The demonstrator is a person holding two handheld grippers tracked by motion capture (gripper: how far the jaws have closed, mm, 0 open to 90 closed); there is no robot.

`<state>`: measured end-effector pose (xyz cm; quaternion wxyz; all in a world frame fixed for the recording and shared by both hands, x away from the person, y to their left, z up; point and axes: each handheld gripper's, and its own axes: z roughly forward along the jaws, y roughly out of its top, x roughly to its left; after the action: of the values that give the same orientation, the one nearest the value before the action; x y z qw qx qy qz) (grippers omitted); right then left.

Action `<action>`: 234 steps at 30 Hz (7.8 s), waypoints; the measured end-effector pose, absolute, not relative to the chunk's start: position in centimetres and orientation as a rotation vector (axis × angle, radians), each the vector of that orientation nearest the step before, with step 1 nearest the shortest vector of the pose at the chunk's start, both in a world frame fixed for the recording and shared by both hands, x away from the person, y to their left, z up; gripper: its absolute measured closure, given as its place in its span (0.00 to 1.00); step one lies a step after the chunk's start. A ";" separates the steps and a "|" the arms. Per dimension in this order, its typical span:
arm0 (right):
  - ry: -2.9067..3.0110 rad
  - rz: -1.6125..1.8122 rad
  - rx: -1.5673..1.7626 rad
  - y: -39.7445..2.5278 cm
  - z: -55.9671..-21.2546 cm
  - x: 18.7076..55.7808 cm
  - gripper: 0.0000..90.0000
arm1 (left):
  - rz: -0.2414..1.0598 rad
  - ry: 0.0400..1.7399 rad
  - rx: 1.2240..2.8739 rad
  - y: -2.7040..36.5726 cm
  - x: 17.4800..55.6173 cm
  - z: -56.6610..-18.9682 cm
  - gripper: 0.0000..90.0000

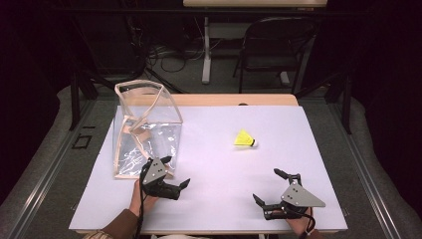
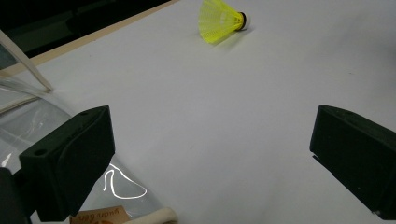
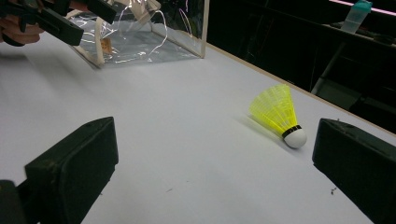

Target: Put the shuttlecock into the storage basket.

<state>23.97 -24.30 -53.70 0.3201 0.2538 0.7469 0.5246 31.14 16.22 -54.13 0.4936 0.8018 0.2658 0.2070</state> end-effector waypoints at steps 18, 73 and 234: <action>1.964 1.377 0.670 -24.3 -53.7 24.0 0.00 | 0.461 0.593 1.977 14.5 32.6 -53.2 0.00; 1.970 1.373 0.672 -24.4 -53.8 24.0 0.00 | 0.372 0.404 2.092 5.3 39.8 -50.2 0.00; 1.963 1.355 0.693 -24.5 -53.8 24.1 0.00 | 0.399 0.084 2.222 -0.9 46.0 -44.0 1.00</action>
<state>24.08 -24.50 -53.82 0.3230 0.2639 0.7479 0.5164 46.03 -0.85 -43.97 0.4269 0.8894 0.0336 0.1599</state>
